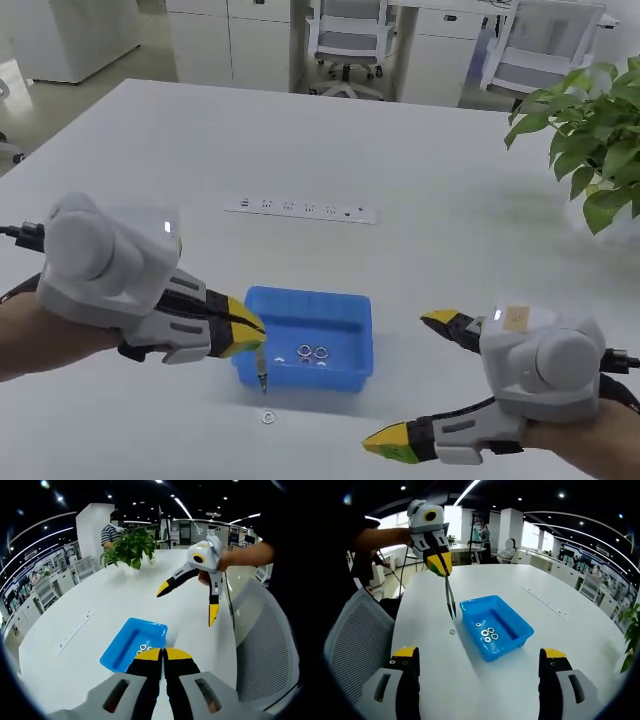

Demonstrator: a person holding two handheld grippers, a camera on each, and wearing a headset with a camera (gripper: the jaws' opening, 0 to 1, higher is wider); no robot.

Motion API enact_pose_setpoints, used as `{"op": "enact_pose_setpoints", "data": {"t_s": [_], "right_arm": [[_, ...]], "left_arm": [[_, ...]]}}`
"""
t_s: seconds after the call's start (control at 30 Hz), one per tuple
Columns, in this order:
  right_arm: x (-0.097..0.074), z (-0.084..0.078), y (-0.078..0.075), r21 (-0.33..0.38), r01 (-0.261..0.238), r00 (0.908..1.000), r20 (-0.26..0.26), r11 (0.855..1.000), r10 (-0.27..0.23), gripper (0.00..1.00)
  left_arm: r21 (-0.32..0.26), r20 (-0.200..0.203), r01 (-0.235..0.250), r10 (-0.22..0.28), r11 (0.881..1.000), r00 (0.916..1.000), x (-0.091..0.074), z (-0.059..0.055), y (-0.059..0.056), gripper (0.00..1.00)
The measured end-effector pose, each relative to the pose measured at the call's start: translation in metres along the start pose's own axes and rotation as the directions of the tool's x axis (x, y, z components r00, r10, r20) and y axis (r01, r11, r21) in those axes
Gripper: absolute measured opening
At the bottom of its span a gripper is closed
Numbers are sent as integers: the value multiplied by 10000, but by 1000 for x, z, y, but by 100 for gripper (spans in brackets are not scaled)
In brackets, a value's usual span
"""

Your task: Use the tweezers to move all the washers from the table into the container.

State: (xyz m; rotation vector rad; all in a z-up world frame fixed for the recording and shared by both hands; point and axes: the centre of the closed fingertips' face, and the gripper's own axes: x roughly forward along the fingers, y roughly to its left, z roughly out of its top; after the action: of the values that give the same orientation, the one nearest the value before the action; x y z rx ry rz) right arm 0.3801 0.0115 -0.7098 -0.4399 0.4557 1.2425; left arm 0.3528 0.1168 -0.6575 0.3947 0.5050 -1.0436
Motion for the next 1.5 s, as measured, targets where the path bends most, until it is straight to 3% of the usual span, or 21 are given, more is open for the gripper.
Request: {"op": "enact_pose_setpoints", "data": {"t_s": [0.57, 1.03, 1.27, 1.5], "right_arm": [[0, -5, 9, -49, -149, 9999, -63, 9999, 149, 100], [2, -5, 16, -236, -391, 9992, -70, 9990, 389, 99], [10, 4, 25, -759, -1027, 9946, 34, 9918, 1033, 86], [23, 16, 37, -1598, -1778, 9834, 81, 9710, 1814, 72]], "left_arm": [[-71, -103, -32, 31, 10000, 9999, 18, -24, -5, 5], [32, -40, -137, 137, 9999, 9999, 22, -29, -5, 5], [260, -203, -43, 48, 9997, 9998, 21, -30, -7, 5], [400, -254, 78, -68, 9992, 9997, 20, -29, -10, 5]]}}
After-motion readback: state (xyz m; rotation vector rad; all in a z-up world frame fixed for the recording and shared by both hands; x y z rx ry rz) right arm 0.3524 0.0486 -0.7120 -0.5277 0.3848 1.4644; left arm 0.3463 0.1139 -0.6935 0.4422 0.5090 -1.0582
